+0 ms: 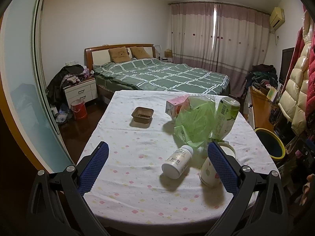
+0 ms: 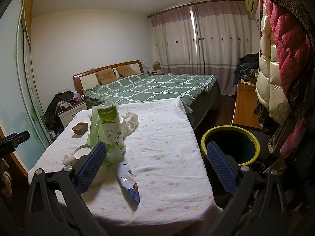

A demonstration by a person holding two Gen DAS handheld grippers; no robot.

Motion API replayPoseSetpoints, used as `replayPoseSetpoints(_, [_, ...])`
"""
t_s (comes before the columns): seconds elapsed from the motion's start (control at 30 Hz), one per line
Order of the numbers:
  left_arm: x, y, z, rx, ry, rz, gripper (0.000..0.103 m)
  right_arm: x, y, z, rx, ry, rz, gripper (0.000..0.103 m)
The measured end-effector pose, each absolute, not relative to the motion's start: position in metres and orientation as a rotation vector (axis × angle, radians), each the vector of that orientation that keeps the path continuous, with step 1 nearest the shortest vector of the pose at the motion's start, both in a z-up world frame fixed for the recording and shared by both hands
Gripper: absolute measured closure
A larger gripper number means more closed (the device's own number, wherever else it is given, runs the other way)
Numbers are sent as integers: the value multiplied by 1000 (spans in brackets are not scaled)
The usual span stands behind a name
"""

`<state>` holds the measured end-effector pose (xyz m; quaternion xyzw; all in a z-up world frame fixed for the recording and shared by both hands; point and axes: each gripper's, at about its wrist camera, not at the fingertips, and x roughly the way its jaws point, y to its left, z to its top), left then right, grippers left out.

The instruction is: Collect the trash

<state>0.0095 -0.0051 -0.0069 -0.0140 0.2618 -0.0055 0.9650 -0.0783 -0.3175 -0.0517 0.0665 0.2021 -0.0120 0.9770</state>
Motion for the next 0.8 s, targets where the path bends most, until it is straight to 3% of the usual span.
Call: replayPoseSetpoints(0.8, [13,-6,-17,-33,550,-13,4,-72,-318,-55,138,426,-24,6])
